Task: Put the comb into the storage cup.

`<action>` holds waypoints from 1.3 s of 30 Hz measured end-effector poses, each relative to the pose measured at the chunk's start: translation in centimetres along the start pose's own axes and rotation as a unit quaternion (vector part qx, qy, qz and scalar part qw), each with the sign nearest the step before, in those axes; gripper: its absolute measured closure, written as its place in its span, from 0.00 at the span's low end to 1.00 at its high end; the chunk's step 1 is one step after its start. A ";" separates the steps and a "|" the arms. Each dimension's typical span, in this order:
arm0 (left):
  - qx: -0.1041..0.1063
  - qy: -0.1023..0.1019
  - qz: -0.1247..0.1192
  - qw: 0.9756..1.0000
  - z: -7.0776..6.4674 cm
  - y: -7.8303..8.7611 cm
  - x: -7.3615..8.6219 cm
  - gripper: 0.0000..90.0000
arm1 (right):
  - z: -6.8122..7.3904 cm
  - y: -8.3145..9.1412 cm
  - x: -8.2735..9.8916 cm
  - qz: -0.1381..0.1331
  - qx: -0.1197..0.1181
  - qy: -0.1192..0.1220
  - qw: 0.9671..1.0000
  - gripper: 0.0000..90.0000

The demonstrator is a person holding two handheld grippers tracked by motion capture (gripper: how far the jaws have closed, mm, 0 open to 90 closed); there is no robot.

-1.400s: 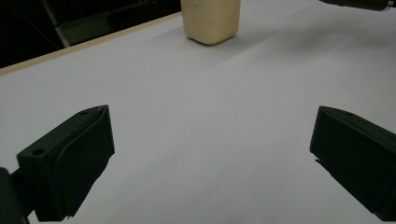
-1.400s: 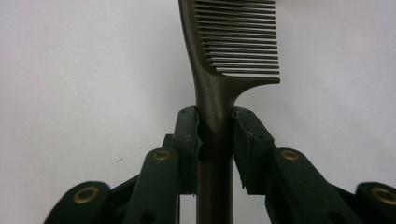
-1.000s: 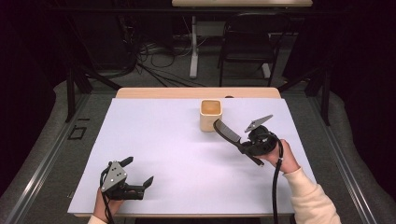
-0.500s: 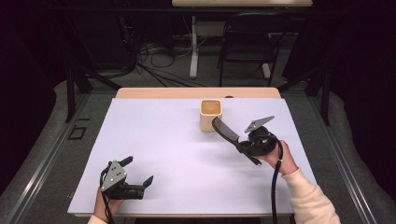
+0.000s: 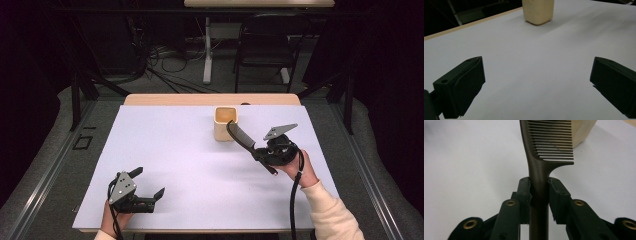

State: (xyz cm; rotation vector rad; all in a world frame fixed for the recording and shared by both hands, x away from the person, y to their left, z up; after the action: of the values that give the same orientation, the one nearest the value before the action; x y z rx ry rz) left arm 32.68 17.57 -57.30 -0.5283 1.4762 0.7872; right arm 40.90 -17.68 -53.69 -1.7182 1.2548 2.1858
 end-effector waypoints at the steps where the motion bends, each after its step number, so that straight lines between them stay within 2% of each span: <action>1: 0.000 -0.002 0.000 1.000 0.0 0.0 0.0 0.00 | 0.1 0.0 0.0 0.002 -0.003 0.000 1.000 0.80; 20: 0.000 -0.007 0.002 1.000 0.0 -0.1 0.0 0.00 | 0.2 0.2 -1.4 -0.031 -0.005 0.005 1.000 0.81; 26: -0.001 -0.002 0.000 1.000 0.1 -0.2 0.0 0.00 | 0.1 0.3 -1.9 -0.041 -0.008 0.005 0.999 0.81; 39: 0.000 -0.004 -0.001 1.000 0.0 -0.1 -0.1 0.00 | -0.1 0.2 -3.0 -0.063 -0.007 -0.002 0.998 0.81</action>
State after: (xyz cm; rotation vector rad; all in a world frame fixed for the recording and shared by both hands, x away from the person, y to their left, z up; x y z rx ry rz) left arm 32.79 17.49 -57.25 -0.5263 1.4691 0.7877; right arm 41.94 -16.65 -51.04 -1.7457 1.1021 2.1301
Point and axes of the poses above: each handheld gripper's, and its own axes: y roughly backward along the jaws, x roughly out of its underside, z roughly to its left, the point moved 9 cm from there along -y, roughly forward along the jaws, and after that the axes turned 14 degrees about -z, right-handed, at the moved point
